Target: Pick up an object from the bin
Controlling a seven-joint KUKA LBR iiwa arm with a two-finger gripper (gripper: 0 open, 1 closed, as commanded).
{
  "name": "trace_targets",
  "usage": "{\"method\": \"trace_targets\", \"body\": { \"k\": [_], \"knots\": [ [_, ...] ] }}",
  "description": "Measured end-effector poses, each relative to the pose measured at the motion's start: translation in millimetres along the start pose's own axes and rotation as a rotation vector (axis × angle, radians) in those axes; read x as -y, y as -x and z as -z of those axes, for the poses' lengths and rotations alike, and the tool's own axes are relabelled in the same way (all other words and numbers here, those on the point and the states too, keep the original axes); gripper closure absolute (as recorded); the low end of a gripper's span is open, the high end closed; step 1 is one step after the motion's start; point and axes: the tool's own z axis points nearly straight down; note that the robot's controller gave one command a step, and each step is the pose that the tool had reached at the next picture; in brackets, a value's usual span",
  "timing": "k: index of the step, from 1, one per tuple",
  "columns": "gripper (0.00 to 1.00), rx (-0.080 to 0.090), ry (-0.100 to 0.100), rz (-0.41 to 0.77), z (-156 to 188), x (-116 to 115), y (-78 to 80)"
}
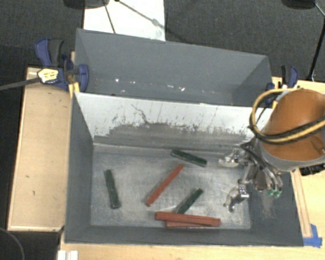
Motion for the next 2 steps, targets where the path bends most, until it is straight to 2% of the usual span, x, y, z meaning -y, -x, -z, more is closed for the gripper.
{"method": "trace_targets", "body": {
  "k": [1,2],
  "knots": [
    [0.0,0.0,0.0,0.001,0.0,0.0,0.0],
    [1.0,0.0,-0.001,0.159,-91.4,-49.1,5.7]
  ]
}}
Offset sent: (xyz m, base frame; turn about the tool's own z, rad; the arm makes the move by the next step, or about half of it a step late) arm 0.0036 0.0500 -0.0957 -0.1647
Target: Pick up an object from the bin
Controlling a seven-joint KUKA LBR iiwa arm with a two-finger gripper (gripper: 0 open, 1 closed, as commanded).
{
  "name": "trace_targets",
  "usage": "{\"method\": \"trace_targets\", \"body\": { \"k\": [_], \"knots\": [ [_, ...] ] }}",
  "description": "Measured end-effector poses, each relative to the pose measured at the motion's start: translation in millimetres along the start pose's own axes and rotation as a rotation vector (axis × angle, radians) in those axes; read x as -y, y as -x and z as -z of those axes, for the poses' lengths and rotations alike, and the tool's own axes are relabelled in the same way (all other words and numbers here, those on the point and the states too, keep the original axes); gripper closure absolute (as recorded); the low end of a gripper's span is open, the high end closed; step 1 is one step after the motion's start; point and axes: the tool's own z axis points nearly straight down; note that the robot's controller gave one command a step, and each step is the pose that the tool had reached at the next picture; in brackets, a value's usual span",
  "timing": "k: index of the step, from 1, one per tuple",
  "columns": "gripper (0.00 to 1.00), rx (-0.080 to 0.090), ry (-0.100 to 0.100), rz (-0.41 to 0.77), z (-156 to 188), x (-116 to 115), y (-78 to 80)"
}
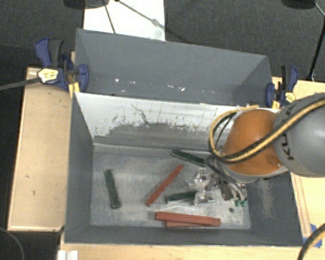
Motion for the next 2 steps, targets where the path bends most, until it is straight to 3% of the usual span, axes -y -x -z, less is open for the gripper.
{"method": "trace_targets", "body": {
  "k": [1,2],
  "knots": [
    [1.0,0.0,0.0,0.0,0.0,0.0,0.0],
    [1.0,0.004,0.001,0.091,151.5,-16.2,19.9]
  ]
}}
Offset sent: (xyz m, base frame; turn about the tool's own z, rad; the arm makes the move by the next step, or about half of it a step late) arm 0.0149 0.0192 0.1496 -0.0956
